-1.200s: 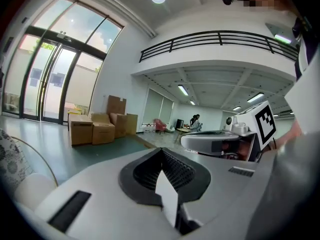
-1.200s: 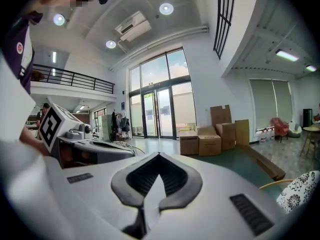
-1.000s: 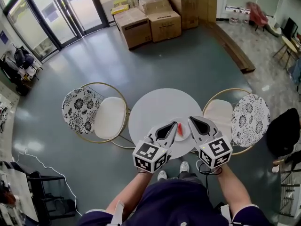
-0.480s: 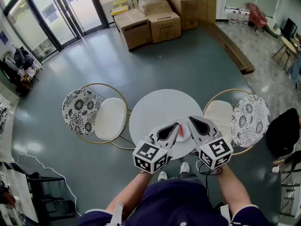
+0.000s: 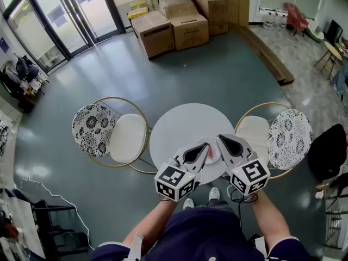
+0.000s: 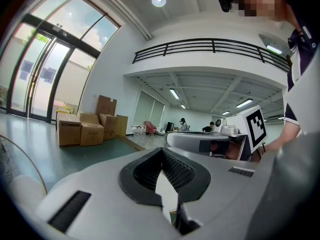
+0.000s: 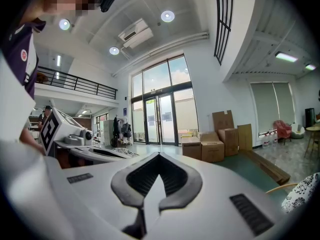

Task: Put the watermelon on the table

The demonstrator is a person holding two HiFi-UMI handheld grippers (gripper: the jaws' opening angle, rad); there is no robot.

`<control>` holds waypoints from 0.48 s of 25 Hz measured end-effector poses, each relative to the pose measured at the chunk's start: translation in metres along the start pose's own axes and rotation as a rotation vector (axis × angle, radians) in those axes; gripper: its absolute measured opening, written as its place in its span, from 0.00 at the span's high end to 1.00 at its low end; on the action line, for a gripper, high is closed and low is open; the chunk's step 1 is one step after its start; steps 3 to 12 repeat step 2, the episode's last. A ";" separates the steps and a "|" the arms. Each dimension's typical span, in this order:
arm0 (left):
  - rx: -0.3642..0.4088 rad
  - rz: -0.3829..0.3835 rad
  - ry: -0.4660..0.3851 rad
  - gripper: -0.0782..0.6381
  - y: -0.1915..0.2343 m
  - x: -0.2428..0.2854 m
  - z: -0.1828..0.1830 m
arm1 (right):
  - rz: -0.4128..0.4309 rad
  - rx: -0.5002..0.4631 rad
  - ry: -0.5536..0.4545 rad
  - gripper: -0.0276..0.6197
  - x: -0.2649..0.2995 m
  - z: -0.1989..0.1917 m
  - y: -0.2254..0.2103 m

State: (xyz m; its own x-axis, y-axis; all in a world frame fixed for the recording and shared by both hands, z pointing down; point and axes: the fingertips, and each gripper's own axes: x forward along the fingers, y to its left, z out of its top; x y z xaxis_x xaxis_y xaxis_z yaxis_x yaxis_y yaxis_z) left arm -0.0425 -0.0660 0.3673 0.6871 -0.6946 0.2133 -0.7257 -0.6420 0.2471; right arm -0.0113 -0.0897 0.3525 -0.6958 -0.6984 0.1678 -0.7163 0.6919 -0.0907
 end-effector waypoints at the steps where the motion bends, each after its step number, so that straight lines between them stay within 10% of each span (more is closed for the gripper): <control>1: 0.000 0.000 0.000 0.88 0.000 0.000 0.000 | 0.001 0.000 -0.002 0.95 0.000 0.001 0.000; 12: 0.000 0.000 0.000 0.88 -0.001 0.000 0.001 | 0.002 0.000 -0.004 0.95 0.000 0.002 0.000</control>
